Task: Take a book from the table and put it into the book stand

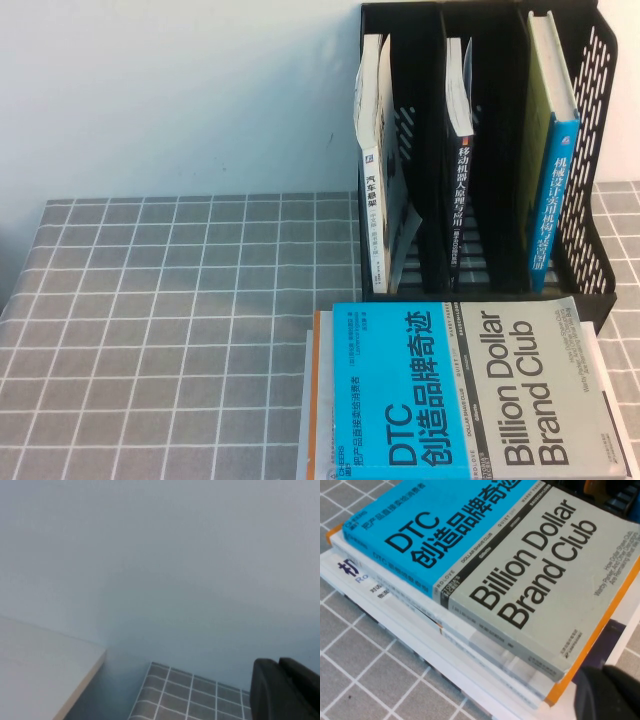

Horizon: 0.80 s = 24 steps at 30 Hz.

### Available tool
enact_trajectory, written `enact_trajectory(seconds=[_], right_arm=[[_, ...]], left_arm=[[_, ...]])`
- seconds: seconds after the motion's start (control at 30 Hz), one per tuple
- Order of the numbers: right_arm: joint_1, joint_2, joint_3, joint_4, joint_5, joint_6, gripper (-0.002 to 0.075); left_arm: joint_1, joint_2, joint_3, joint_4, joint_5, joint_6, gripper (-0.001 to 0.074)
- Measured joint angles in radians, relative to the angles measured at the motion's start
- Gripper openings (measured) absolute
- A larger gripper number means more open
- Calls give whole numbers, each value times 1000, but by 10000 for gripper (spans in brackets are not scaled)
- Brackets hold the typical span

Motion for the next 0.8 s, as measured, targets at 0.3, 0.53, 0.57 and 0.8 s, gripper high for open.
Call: enact_trajectory(seconds=[0.3,0.53,0.57,0.8], right_arm=[[0,0,0,0,0,0,-3],[0,0,0,2,0,0,-3],[0,0,0,2,0,0,-3],[0,0,0,2,0,0,-3]], left_arm=[[1,-85,2,179,-12,-84,-3],[11,-87,5,1213,193,-892,-3],[11,-87,12,1246,233,-938,-3],[11,-137,123,1269,352,-1006,-3]])
